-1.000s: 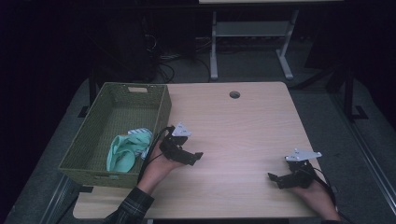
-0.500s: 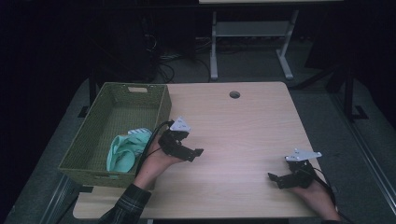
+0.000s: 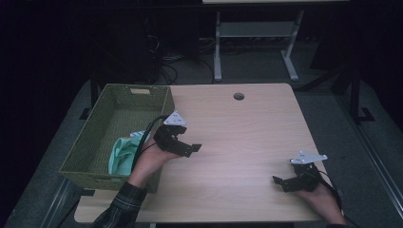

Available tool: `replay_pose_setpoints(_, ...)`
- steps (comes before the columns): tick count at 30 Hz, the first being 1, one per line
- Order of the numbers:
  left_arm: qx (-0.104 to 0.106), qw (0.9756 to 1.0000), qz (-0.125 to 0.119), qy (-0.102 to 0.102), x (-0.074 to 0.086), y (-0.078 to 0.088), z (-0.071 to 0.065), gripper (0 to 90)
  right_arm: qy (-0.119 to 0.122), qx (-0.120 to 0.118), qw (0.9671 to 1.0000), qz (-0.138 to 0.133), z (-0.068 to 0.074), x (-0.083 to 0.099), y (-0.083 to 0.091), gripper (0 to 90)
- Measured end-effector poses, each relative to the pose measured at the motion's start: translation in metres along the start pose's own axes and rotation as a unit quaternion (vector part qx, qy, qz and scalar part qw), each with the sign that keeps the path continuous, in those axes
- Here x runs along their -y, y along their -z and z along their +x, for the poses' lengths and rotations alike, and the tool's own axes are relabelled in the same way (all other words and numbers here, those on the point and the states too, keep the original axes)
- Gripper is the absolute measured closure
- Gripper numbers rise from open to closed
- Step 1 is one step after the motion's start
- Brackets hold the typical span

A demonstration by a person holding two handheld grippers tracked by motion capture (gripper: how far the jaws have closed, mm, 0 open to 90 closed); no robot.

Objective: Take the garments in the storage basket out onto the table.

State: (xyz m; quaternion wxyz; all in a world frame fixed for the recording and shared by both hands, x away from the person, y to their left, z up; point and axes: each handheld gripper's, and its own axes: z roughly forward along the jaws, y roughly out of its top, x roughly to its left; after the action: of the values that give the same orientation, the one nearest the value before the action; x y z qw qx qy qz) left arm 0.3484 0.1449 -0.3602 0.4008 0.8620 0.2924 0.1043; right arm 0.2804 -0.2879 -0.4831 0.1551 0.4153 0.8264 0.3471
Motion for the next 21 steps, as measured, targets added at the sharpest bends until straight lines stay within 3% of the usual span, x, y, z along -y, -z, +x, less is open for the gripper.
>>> replay_pose_setpoints(21, -0.007, 0.9998, -0.016, 0.003, 0.005, 0.032, 0.02, 13.2, 0.0, 0.0, 1.0, 0.0, 0.0, 0.0, 0.0, 1.2)
